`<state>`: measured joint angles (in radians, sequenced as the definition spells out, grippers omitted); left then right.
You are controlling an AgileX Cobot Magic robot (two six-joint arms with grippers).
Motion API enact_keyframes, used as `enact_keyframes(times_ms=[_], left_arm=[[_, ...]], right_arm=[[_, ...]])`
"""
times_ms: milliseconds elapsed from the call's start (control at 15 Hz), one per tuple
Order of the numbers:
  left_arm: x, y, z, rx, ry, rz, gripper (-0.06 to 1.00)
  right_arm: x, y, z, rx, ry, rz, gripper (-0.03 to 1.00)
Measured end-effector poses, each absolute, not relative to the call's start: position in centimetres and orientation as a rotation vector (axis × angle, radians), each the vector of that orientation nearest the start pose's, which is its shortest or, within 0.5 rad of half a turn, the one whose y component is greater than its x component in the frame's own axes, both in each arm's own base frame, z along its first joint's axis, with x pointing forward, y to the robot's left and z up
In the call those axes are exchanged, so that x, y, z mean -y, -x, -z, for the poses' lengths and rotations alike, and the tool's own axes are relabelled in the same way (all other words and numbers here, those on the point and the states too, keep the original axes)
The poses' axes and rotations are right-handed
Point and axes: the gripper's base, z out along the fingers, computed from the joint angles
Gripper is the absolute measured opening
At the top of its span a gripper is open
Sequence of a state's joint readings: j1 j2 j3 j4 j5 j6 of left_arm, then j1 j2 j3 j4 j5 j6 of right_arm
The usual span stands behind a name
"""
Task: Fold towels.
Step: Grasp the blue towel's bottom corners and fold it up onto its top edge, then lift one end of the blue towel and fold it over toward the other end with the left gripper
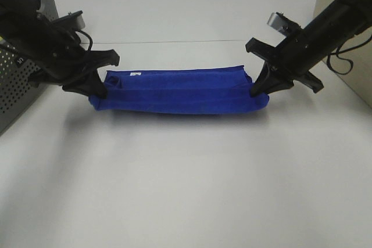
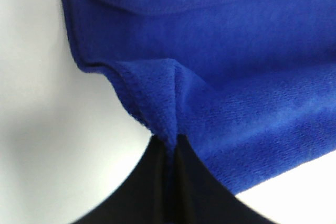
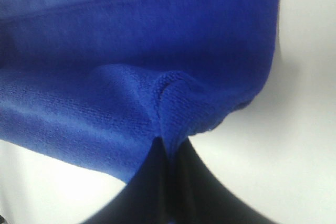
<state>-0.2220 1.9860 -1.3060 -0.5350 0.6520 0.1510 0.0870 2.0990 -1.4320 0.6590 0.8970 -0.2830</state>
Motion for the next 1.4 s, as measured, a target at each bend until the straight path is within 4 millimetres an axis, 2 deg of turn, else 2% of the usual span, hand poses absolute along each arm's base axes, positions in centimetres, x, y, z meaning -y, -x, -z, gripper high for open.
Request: enact_keyframes(times_ms=[67,200,533,733,867,933,1000,1200,1267,1333,1400], left_arm=[[11.9,-40.0,-17.2,-2.742,0.002,0.576,0.02],[11.9,-41.9,-17.3,-2.711,0.040,0.582,0.02],[10.7,-46.4,-15.2,-2.674,0.109,0.575,0.02],[10.9,-47.7,-14.3,-2.656,0.109,0.573,0.02],[11.0,-48.1,-12.9,-2.668,0.117,0.567,0.02],[11.0,-48.2,-12.2,-2.682,0.121,0.565,0.05],[11.0,-48.2,-11.9,-2.688,0.123,0.564,0.12],[10.9,-48.3,-12.0,-2.680,0.104,0.539,0.55],[10.8,-48.3,-11.9,-2.682,0.094,0.529,0.68],[10.7,-48.2,-11.9,-2.693,0.064,0.500,0.76],[10.5,-48.0,-11.7,-2.716,0.019,0.461,0.78]], right_arm=[[-8.0,-42.4,-15.5,-2.875,-0.007,-0.757,0.00],[-8.1,-44.4,-15.2,-2.871,0.011,-0.731,0.00],[-8.3,-49.1,-14.1,-2.823,0.030,-0.704,0.00],[-8.4,-50.5,-12.5,-2.809,0.035,-0.695,0.00],[-8.4,-50.8,-11.4,-2.816,0.025,-0.688,0.02],[-8.4,-50.8,-11.1,-2.818,0.023,-0.687,0.06],[-8.4,-50.8,-11.1,-2.819,0.023,-0.687,0.17],[-8.6,-50.6,-11.3,-2.830,0.012,-0.741,0.67],[-8.7,-50.5,-11.5,-2.845,0.026,-0.756,0.75],[-8.8,-50.4,-11.9,-2.860,0.047,-0.767,0.79],[-8.8,-50.3,-12.3,-2.878,0.074,-0.770,0.81]])
